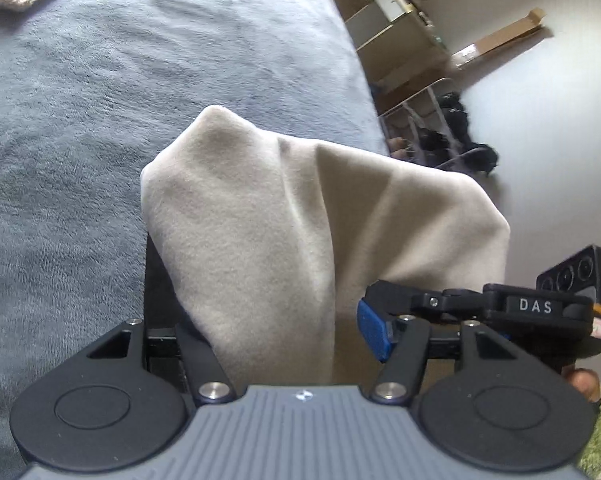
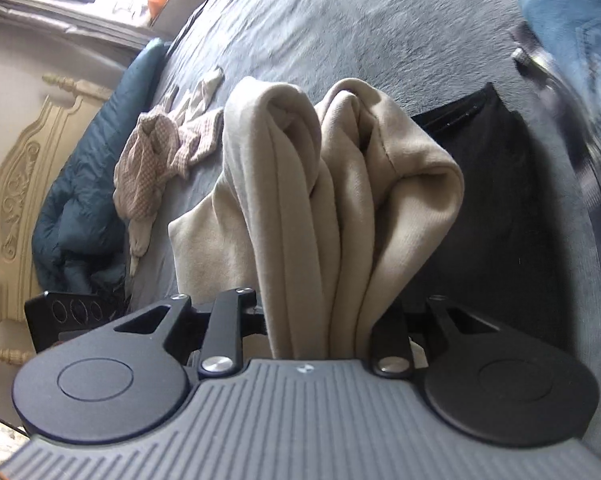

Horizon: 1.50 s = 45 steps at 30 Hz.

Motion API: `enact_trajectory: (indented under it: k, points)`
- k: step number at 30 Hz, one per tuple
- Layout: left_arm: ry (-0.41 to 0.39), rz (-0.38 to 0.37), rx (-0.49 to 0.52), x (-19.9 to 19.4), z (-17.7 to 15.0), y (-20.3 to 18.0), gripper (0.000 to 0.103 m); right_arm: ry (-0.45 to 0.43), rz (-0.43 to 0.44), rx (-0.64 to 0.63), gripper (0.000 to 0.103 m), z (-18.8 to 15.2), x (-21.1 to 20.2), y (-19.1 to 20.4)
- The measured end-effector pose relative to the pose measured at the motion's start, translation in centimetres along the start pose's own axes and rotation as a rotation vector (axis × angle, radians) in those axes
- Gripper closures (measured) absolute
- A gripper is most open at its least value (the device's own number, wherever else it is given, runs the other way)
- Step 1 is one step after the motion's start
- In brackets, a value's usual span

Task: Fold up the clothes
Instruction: 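Lift the folded hoodie off the bed with both grippers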

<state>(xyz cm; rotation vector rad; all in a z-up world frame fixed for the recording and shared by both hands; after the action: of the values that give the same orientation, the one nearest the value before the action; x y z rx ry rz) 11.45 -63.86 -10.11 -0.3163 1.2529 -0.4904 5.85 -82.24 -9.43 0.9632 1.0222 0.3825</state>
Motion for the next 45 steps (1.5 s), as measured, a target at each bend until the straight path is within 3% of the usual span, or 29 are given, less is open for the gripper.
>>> enact_trajectory:
  k: [5, 9, 13, 20, 29, 32, 35, 40, 42, 44, 45]
  points:
    - [0.045, 0.043, -0.002, 2.3, 1.0, -0.1, 0.042, 0.066, 0.005, 0.012, 0.077, 1.4, 1.2, -2.2]
    - [0.103, 0.037, -0.023, 2.0, 1.7, -0.7, 0.043, 0.097, 0.002, 0.093, 0.077, 1.7, 0.4, -2.5]
    - [0.128, 0.015, -0.023, 1.2, 2.6, -1.5, 0.042, 0.110, 0.015, 0.121, 0.077, 2.4, -1.0, -1.9]
    - [0.149, 0.054, -0.012, 4.8, 3.9, -1.0, 0.043, 0.114, 0.000, 0.158, 0.077, 4.2, 0.3, -4.4]
    - [0.157, 0.059, 0.008, 6.3, 4.1, -0.6, 0.043, 0.135, -0.029, 0.078, 0.077, 4.6, 1.5, -5.3]
    - [0.141, 0.077, 0.069, 7.0, 4.0, -0.8, 0.043, 0.142, -0.039, 0.050, 0.077, 4.7, 1.8, -5.6]
    - [0.118, 0.092, 0.131, 7.6, 3.8, -0.9, 0.043, 0.134, -0.061, -0.033, 0.077, 4.8, 2.1, -6.0]
    - [0.081, 0.093, 0.144, 8.5, 3.6, 0.3, 0.043, 0.118, -0.098, -0.179, 0.076, 4.9, 2.6, -6.8]
    - [0.074, 0.095, 0.150, 8.9, 3.5, 1.0, 0.039, 0.100, -0.128, -0.219, 0.071, 4.9, 2.8, -7.5]
    - [0.086, 0.086, 0.136, 9.0, 3.7, 1.8, 0.036, 0.083, -0.167, -0.239, 0.056, 4.9, 3.1, -8.4]
    - [0.090, 0.079, 0.127, 8.9, 3.8, 2.1, 0.035, 0.079, -0.182, -0.244, 0.054, 4.9, 3.0, -8.4]
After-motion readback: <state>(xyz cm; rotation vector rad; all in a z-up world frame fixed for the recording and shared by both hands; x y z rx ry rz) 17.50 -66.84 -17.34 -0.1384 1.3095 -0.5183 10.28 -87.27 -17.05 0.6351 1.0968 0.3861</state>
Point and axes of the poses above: each gripper's, at about its wrist camera, not at the fingertips, and x roughly the way its jaws point, y to its left, z to its top, the point moved 5 cm from there along x, roughly the way its jaws point, and after that the axes turned 10 degrees about z, right-handed, at the moved point
